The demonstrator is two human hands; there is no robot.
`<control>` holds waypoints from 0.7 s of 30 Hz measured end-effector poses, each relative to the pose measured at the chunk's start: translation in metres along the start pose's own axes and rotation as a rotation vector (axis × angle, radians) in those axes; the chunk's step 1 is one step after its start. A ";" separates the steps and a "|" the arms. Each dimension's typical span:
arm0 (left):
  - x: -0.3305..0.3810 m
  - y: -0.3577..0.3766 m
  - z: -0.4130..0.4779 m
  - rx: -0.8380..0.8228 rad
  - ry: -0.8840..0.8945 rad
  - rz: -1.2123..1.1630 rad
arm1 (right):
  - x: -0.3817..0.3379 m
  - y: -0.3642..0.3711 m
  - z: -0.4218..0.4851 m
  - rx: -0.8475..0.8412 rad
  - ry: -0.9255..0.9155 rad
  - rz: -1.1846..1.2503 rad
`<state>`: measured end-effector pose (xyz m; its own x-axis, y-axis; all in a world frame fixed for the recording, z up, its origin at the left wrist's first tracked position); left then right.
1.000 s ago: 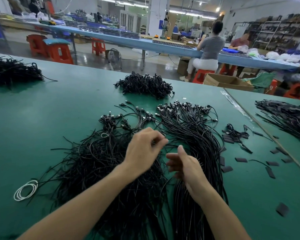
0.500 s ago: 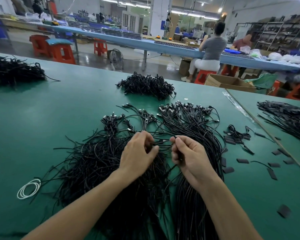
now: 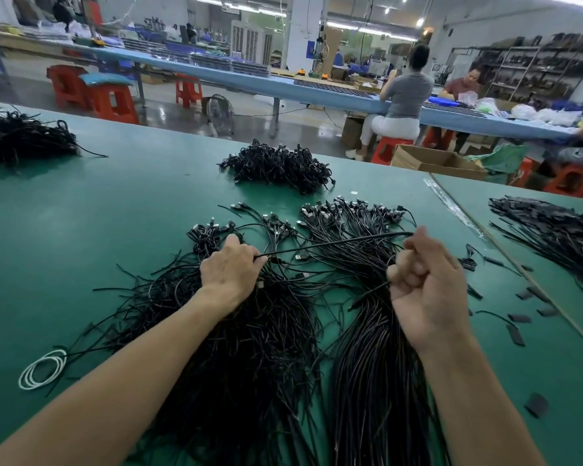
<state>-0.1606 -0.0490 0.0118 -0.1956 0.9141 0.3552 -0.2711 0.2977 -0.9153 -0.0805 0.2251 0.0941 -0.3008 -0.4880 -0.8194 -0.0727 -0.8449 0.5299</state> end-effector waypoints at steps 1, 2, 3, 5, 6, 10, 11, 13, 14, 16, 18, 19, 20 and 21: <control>0.006 -0.003 -0.001 0.018 0.026 0.096 | -0.002 -0.006 0.002 0.026 -0.023 -0.002; 0.015 -0.008 -0.003 0.046 0.067 0.172 | -0.003 -0.006 0.004 0.020 -0.038 -0.035; 0.024 -0.012 -0.004 0.077 0.120 0.213 | -0.001 -0.003 0.004 -0.014 -0.050 -0.094; 0.042 -0.018 -0.007 0.122 0.236 0.207 | 0.003 0.011 0.002 -0.142 -0.072 -0.236; 0.047 -0.021 -0.008 0.130 0.272 0.178 | 0.005 0.020 0.000 -0.215 -0.086 -0.322; 0.037 -0.043 -0.004 0.205 0.236 -0.002 | 0.011 0.025 0.000 -0.307 -0.157 -0.704; 0.034 -0.052 -0.004 0.240 0.225 -0.048 | 0.015 0.020 0.002 -0.290 -0.149 -0.771; 0.031 -0.077 -0.006 0.323 0.209 -0.204 | 0.025 0.009 0.002 -0.267 -0.116 -0.895; 0.033 -0.094 -0.007 0.374 0.207 -0.303 | 0.030 0.006 0.001 -0.264 -0.102 -0.947; 0.040 -0.133 -0.015 0.478 0.241 -0.572 | 0.038 0.004 -0.001 -0.270 -0.088 -1.007; 0.053 -0.162 -0.021 0.427 0.310 -0.956 | 0.046 0.010 -0.003 -0.294 -0.057 -0.958; 0.064 -0.171 -0.025 0.358 0.354 -1.082 | 0.049 0.015 -0.005 -0.317 -0.043 -0.921; 0.078 -0.175 -0.031 0.281 0.408 -1.139 | 0.050 0.021 -0.006 -0.339 -0.048 -0.905; 0.092 -0.176 -0.039 0.207 0.458 -1.157 | 0.048 0.026 -0.007 -0.357 -0.070 -0.908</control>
<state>-0.0944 -0.0064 0.1979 0.5867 0.1720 0.7913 -0.2155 0.9751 -0.0522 -0.0900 0.1779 0.0665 -0.3291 0.3854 -0.8621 -0.0159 -0.9151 -0.4030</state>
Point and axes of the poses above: each hand's wrist, its own z-axis towards the middle knuckle, its own y-axis out of the palm, x = y × z, the point moved 10 cm from there along z, towards the middle knuckle, and after that the axes turned 6 degrees about -y, right-handed, at the moved point
